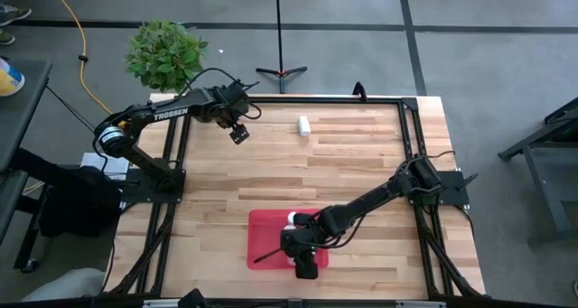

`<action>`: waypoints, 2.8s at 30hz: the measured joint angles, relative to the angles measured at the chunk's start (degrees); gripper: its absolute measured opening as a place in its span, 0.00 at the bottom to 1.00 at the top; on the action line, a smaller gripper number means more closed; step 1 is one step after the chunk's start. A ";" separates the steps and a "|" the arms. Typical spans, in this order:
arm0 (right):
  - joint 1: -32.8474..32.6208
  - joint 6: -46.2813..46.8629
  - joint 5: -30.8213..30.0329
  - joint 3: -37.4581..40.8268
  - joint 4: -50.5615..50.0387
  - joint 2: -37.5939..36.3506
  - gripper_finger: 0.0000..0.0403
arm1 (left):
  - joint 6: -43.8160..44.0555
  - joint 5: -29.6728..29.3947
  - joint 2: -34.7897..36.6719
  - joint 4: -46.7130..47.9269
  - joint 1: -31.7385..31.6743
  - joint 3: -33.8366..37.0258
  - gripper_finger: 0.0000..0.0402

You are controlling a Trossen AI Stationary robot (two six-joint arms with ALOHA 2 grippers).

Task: Pick and place pill bottles into a basket
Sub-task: Put the white medicine bottle into the red bin

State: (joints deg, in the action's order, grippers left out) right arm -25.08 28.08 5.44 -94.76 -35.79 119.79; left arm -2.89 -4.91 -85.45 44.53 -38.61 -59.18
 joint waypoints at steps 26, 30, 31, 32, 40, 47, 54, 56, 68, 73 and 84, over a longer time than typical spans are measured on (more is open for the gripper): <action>-0.15 -6.92 -0.33 -11.61 -10.08 -0.09 0.60 | 0.19 -0.02 0.00 0.07 0.00 0.00 0.81; 0.19 -11.51 -7.92 -18.82 -18.80 -0.09 0.60 | 0.21 -0.02 0.00 0.09 0.00 0.00 0.81; 0.39 -12.86 -10.12 -20.59 -20.85 -0.11 0.60 | 0.21 -0.02 0.00 0.07 0.01 0.00 0.81; 0.75 -14.12 -12.54 -22.32 -22.82 -0.11 0.60 | 0.23 -0.02 0.00 0.09 0.00 0.00 0.81; 7.21 -18.23 -25.19 -31.41 -31.45 -0.15 0.60 | 0.54 -0.02 0.00 -0.06 0.01 0.00 0.81; 17.51 -16.67 -26.96 -32.11 -37.13 -0.15 0.60 | 0.52 -0.02 0.00 -0.66 0.00 0.00 0.81; 28.51 -10.53 -24.80 -32.11 -41.10 -0.15 0.60 | 0.47 -0.02 0.00 -0.74 0.00 0.00 0.81; 31.57 -10.10 -22.66 -32.11 -41.55 -0.15 0.60 | 0.45 -0.02 0.00 -0.72 0.01 0.00 0.81; 44.09 -7.28 -14.71 -32.11 -40.64 -0.15 0.60 | 0.17 -0.02 0.00 -0.34 0.02 0.00 0.81; 45.90 -6.12 -13.95 -30.65 -37.82 -0.15 0.60 | 0.17 -0.02 0.00 0.10 0.00 0.00 0.81; 50.35 -1.23 -12.74 -21.67 -34.17 -0.09 0.60 | 0.20 -0.03 0.00 0.17 0.02 0.02 0.81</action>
State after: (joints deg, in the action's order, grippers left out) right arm 25.26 26.84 -7.29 -116.43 -69.95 119.70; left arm -2.68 -4.94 -85.45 44.71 -38.59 -59.16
